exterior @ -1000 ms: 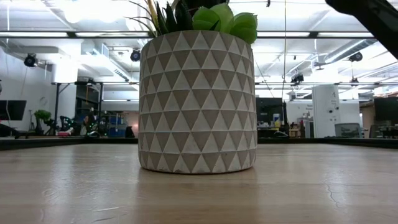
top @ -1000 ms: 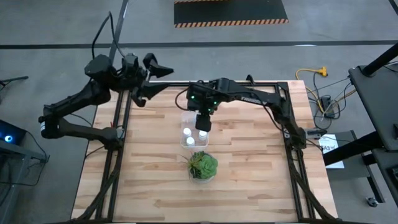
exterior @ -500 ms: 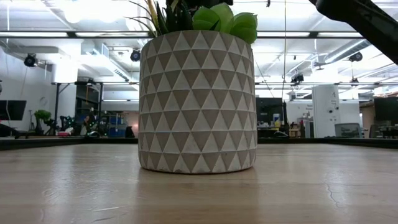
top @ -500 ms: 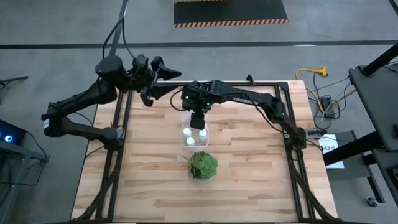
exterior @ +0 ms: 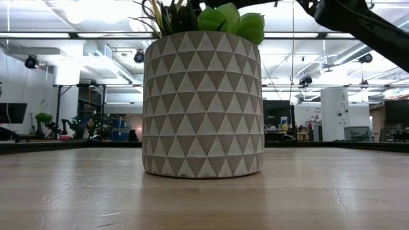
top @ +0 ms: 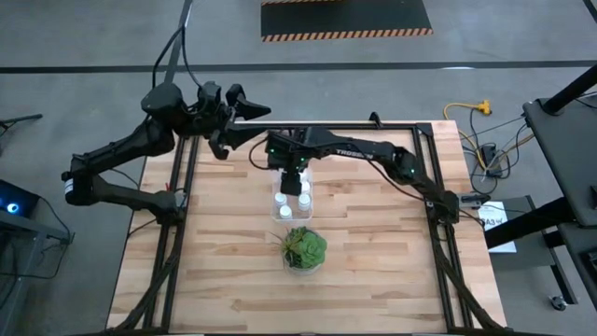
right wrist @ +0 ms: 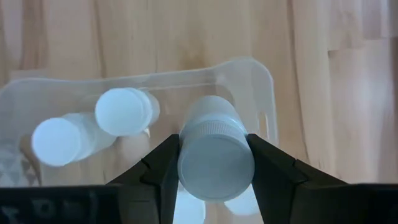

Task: Pick and place pill bottles into a basket
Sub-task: Put the white pill bottle into the transparent bin

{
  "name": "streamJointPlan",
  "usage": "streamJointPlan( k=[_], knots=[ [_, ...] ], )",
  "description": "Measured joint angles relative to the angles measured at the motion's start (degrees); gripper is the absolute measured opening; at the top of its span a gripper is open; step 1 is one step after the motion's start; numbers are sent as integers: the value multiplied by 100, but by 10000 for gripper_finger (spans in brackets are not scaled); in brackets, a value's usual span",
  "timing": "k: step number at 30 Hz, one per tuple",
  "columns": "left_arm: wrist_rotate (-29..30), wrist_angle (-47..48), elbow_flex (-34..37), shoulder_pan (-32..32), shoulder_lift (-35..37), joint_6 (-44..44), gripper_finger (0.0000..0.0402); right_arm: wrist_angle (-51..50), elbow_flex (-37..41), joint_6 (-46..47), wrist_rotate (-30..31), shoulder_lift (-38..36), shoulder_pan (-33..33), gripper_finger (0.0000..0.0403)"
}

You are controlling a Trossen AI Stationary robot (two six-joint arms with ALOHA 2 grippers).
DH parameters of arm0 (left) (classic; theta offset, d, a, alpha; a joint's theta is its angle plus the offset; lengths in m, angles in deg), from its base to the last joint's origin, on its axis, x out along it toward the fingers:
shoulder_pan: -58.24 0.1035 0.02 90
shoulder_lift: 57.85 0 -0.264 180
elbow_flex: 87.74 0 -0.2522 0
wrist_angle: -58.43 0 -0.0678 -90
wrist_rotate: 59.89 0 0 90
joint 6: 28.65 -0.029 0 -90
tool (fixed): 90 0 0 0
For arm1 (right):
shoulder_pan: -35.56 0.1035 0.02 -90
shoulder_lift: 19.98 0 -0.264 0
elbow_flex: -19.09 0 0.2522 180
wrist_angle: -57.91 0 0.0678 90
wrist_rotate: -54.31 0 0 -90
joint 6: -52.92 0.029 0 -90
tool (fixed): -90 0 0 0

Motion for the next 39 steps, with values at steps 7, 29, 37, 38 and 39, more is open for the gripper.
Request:
streamJointPlan(
  k=[7, 29, 37, 38, 39],
  knots=[
    [2, 2, 0, 2, -4, 0, 258, 203, 1, -110, -1, 286, -7, 145],
    [7, 23, 0, 4, -22, -2, 258, 442, 16, -267, 145, 582, -78, 152],
    [2, 34, 0, 4, -22, -2, 258, 479, 16, -265, 147, 582, -87, 244],
    [2, 34, 0, 4, -22, -2, 258, 481, 16, -258, 147, 582, -87, 248],
    [2, 34, 0, 4, -22, 0, 258, 482, 16, -242, 147, 582, -87, 252]
  ],
)
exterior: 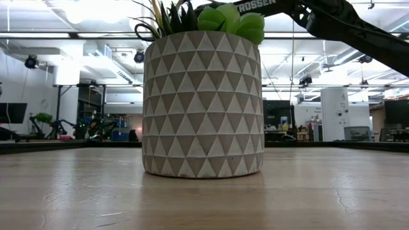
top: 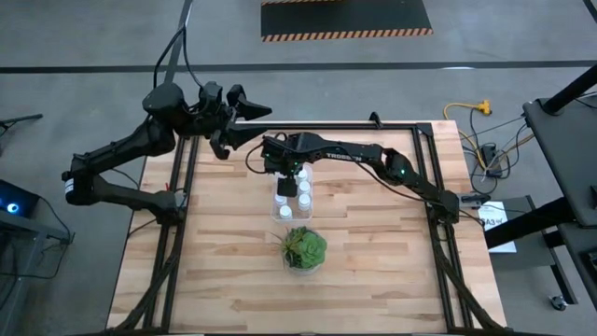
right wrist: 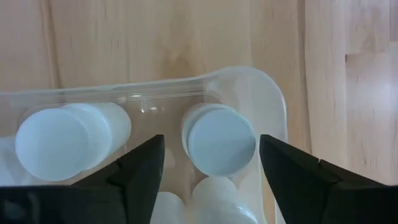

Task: Pick and place pill bottles into a basket
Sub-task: Put the white pill bottle into the transparent bin, then return to Home Position

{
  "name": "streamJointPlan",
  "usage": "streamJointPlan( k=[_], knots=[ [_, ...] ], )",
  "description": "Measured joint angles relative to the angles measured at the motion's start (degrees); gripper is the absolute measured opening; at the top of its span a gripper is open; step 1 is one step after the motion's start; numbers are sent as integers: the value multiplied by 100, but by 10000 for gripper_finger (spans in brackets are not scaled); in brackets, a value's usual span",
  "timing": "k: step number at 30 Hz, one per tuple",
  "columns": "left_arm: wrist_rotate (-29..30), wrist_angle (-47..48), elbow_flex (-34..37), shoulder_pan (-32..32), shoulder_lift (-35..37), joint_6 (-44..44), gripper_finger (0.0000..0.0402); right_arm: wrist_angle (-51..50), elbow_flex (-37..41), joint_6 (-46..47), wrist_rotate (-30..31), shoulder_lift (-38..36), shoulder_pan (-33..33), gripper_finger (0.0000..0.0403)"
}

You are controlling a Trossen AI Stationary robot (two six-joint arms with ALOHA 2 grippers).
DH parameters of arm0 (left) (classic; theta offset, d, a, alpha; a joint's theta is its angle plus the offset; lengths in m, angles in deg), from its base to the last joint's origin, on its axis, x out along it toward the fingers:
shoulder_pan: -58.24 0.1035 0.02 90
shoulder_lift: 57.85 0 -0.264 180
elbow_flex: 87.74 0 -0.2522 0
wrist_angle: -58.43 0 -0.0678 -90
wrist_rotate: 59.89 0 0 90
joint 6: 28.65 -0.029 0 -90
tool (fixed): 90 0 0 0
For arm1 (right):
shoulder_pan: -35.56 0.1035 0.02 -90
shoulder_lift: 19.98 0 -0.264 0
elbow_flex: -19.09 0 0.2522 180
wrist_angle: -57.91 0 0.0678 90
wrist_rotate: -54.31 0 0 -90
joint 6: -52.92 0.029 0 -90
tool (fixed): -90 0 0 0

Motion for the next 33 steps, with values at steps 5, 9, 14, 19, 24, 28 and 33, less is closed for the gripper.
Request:
streamJointPlan(
  k=[5, 9, 14, 19, 24, 28, 33],
  knots=[
    [-6, -2, 0, 0, 0, 0, 258, -43, -44, 36, -2, 0, 7, 258],
    [-16, 0, 0, -2, 12, 0, 258, -77, -132, 209, -40, -94, 20, 259],
    [-33, 9, 0, -2, 134, 0, 258, -32, -131, 419, -393, -436, 20, 260],
    [-30, 5, -2, 2, 283, -19, 258, -25, -132, 730, -661, -851, 96, 260],
    [-30, 30, -2, 2, 318, -4, 258, -41, -131, 613, -679, -1423, 362, 260],
    [-33, 24, -2, 2, 300, -4, 258, -6, -131, 267, -675, -1973, 689, 260],
    [11, 20, -2, 11, 229, -204, 258, 402, -131, 178, -627, -2547, 991, 260]
  ],
)
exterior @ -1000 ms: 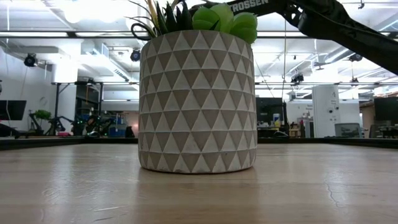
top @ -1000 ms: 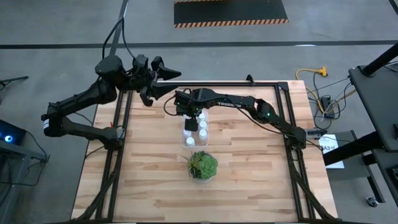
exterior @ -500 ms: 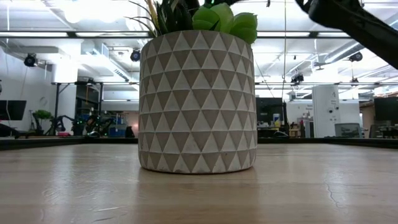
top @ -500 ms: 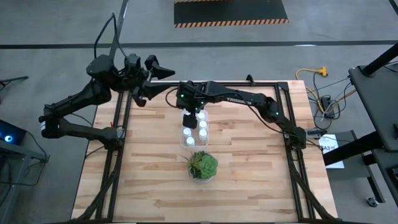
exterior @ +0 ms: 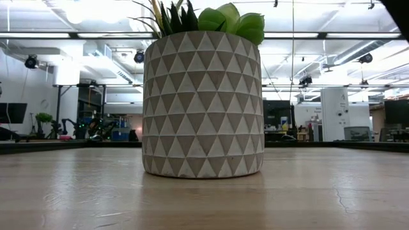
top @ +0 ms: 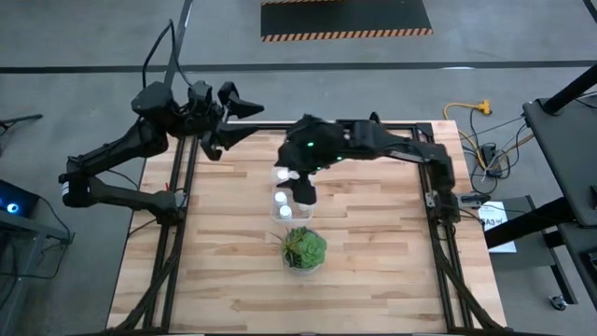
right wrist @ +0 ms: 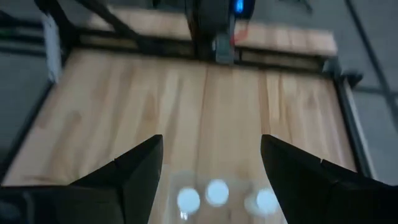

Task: Pick and place pill bottles into a basket
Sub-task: Return to Home Position

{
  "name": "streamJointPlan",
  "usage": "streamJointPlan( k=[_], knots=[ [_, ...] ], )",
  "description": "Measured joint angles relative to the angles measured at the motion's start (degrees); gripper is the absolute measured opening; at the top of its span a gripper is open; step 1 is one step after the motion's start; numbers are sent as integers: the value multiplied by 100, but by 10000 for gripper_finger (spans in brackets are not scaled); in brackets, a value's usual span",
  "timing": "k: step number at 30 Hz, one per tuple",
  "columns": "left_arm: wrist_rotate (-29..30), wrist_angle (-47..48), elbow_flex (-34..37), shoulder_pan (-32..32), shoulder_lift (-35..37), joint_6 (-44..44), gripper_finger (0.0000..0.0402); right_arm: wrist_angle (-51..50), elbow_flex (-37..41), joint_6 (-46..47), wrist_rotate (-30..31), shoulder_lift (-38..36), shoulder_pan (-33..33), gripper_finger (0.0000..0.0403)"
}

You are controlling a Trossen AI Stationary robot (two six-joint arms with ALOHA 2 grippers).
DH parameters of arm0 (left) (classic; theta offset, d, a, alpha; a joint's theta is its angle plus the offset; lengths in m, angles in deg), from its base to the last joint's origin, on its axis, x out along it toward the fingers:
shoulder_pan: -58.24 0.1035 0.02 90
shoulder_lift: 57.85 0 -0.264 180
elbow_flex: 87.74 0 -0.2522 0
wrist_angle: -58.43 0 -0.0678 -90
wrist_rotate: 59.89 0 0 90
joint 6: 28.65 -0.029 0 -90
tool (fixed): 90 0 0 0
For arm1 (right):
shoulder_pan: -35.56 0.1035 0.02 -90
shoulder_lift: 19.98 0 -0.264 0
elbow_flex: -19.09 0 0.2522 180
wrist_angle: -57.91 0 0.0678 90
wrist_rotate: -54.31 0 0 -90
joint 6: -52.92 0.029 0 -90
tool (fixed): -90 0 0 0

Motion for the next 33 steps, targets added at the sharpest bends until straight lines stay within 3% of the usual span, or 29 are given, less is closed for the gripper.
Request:
streamJointPlan(
  k=[6, 14, 21, 26, 33],
  knots=[
    [-4, 17, 0, 0, 23, -928, 258, -39, 6, 31, 21, -423, 11, 260],
    [24, 29, 0, 48, 306, -1006, 258, -10, 11, 294, 21, -748, -67, 261],
    [24, 1225, 0, 54, 614, -1925, 258, -38, 11, 465, -9, -809, -62, 261],
    [23, 1339, 15, 54, 754, -2055, 258, -100, 11, 549, -44, -823, -59, 261],
    [20, 777, 988, 57, 1285, -2047, 258, -112, 13, 275, -66, -1193, -19, 261]
  ],
)
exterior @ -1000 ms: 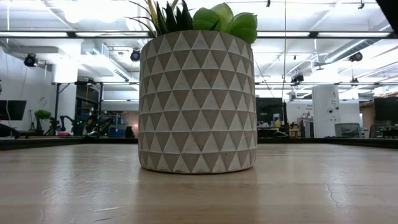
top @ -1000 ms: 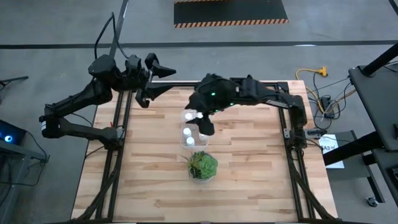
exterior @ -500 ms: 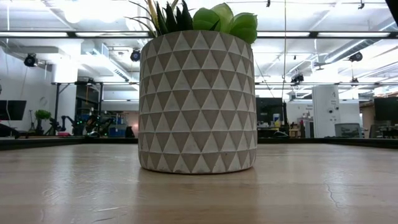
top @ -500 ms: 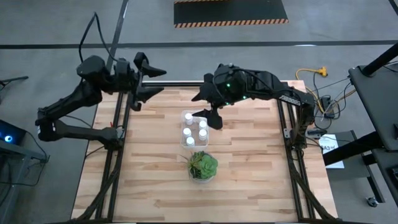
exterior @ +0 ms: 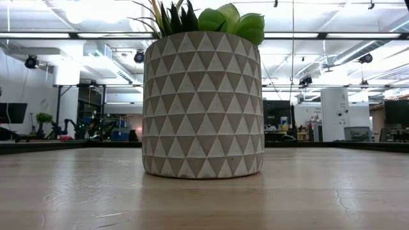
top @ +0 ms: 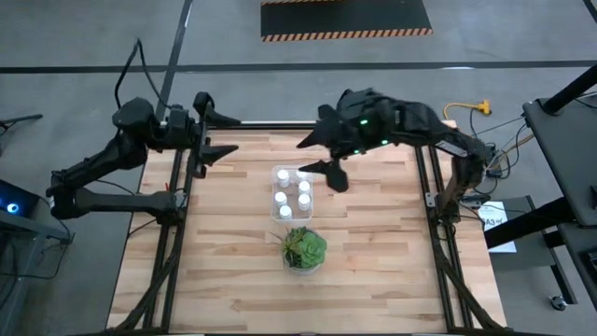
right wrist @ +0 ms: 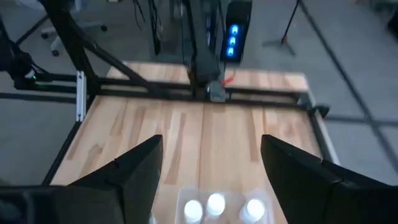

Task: Pick and place pill bottles into a basket
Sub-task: Return to Home Position

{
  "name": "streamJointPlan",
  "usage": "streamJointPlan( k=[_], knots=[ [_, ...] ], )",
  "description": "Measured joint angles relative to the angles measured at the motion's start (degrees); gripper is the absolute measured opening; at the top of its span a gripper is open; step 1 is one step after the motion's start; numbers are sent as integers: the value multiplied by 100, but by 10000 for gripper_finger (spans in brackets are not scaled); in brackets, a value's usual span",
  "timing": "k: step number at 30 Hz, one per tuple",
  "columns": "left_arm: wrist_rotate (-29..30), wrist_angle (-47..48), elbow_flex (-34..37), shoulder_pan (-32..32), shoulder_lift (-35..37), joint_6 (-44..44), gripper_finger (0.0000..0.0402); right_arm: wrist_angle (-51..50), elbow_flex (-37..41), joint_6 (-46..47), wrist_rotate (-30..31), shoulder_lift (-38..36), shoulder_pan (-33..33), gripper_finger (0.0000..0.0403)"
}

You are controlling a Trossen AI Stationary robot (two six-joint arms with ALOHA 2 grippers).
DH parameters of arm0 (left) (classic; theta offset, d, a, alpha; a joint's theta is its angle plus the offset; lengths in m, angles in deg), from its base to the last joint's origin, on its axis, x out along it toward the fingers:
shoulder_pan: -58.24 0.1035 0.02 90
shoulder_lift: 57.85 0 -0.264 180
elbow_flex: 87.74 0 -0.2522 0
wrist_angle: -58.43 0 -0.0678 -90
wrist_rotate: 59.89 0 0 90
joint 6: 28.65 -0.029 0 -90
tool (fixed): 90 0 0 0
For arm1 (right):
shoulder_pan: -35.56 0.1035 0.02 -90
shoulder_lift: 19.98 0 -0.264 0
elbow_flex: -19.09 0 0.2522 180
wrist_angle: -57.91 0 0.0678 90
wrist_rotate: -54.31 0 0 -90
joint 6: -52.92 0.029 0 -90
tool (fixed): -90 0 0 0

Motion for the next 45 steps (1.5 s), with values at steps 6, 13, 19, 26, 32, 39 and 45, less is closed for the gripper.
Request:
streamJointPlan(
  k=[6, 13, 19, 26, 32, 39, 45],
  knots=[
    [20, -2077, 1663, 20, 757, 551, 258, 44, 0, -314, -139, -582, 9, 261],
    [790, -3789, 3271, 24, 1561, 1076, 258, 158, 106, -424, -127, -1361, -32, 261],
    [1293, -4075, 3761, 26, 2519, 1257, 258, 1117, 865, -422, -127, -2409, -34, 260],
    [1377, -4040, 3911, 24, 3187, 1161, 258, 2414, 2785, -7, 93, -4287, -226, 260],
    [1379, -3906, 4187, 23, 3543, 1364, 258, 4364, 4741, 299, 265, -6025, -244, 260],
    [1381, -3885, 4375, 24, 3775, 1357, 258, 5742, 6854, 911, 302, -7591, -244, 260],
    [1381, -3818, 4773, 22, 3910, 1366, 258, 7342, 8663, 1154, 398, -8293, -244, 261]
  ],
)
